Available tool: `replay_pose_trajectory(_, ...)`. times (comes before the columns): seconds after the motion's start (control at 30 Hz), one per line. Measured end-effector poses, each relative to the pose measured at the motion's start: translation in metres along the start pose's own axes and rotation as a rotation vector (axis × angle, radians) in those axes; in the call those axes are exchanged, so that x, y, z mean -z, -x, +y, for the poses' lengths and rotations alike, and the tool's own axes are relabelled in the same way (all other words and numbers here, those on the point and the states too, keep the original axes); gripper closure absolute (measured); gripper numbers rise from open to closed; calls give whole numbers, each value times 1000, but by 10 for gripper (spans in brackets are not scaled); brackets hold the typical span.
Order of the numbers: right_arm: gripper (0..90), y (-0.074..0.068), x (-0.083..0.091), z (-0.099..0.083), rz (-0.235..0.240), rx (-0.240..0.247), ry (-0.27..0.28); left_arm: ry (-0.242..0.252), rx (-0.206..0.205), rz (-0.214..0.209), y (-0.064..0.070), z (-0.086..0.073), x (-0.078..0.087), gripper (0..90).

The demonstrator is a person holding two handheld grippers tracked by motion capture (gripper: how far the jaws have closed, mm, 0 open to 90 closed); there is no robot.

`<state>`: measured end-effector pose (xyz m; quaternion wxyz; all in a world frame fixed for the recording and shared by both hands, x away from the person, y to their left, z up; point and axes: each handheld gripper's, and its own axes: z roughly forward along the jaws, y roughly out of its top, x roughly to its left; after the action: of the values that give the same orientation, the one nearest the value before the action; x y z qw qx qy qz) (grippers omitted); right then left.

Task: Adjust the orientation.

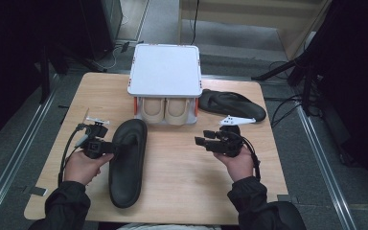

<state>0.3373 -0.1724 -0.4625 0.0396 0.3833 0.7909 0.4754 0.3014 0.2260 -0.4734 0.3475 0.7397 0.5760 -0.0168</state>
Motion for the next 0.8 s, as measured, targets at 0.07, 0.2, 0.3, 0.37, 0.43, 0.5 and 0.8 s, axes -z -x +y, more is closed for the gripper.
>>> replay_pose_trajectory(0.07,485,1,2,0,-3,-2,3,-2,2,-14,6,-1,-6,694)
replay_pose_trajectory(0.2,485,2,5,-1,-18,3,0,-11,-12,-28,18,-2,-18,692)
replay_pose_trajectory(0.3,485,3,6,-2,-23,3,-1,-16,-22,-35,24,-1,-29,692)
replay_pose_trajectory(0.37,485,3,6,-2,-23,5,-1,-19,-15,-38,24,0,-36,692)
replay_pose_trajectory(0.43,484,3,6,-2,-29,11,-5,-32,-19,-31,25,0,-42,690)
replay_pose_trajectory(0.5,484,3,6,-3,-32,18,-7,-48,-23,-31,24,-2,-47,690)
replay_pose_trajectory(0.8,484,7,10,-5,-49,12,-5,-47,-17,-47,22,-1,-50,624)
